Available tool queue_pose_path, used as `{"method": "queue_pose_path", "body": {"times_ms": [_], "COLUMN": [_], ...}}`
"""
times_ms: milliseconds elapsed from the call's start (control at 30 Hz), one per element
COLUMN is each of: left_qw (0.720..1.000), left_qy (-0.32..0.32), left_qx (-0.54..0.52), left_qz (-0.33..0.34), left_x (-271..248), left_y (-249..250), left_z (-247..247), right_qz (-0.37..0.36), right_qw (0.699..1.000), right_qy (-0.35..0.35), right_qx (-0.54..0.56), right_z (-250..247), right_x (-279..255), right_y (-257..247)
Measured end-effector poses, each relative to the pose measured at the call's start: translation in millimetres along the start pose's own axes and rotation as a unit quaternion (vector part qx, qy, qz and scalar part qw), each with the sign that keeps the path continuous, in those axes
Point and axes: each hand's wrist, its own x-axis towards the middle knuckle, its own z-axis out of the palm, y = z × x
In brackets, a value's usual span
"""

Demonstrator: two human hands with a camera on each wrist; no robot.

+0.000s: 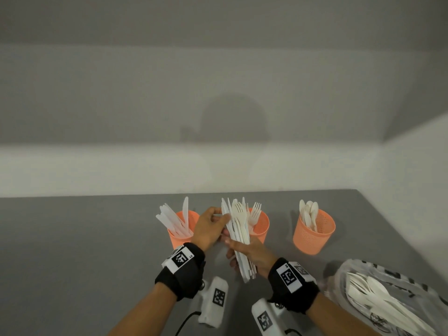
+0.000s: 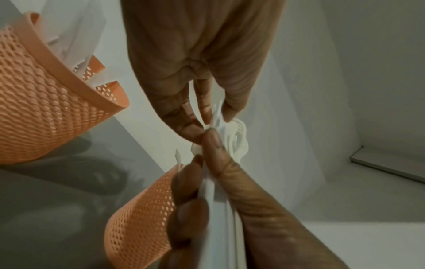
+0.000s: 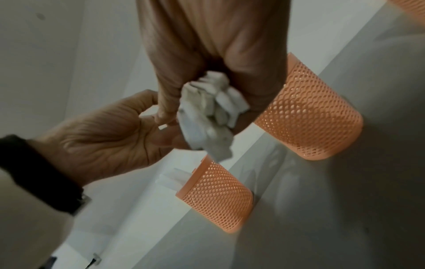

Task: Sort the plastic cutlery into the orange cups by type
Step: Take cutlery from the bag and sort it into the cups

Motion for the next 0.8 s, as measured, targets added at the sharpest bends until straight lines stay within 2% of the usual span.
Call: {"method": "queue_pose_path", "body": {"times_ms": [167,367,467,533,667,733,800], "left_qw": [1.0,0.998,0.998,0.995,0.976,0.978,0.988], "left_qy": [0.019,0.054,0.06,0.098,0.172,0.168,0.137], "left_qx": [-0.006,-0.036,-0.007,-0.011,-0.129,-0.119,-0.075], "left_qz": [0.012,-0.024,-0.023,-0.016,-0.017,-0.013,-0.008], "left_x": [-0.4,3.5,3.1,3.3,-0.2,0.5,-0.5], "left_y": [0.6,-5.1,-7.5,-6.9,2.2,3.7,5.8], "left_z": [1.1,2.4,7.1,9.8,9.2,9.5,12.6], "right_qz": [0.009,0.016,0.019,0.032,0.035,0.045,0.048], "right_qw": [1.0,1.0,1.0,0.999,0.999,0.998,0.998], "right_qy": [-0.008,-0.006,-0.001,0.007,0.031,0.036,0.035], "right_qx": [-0.014,-0.008,-0.003,0.009,0.013,0.029,0.031], "right_z": [-2.8,-6.1,-7.8,-11.6,-19.2,-22.2,-25.0], "right_x": [3.7,3.7,3.3,5.2,7.6,6.1,3.6], "right_y": [-1.3,-1.6,-0.6,1.5,4.4,3.1,1.6]}}
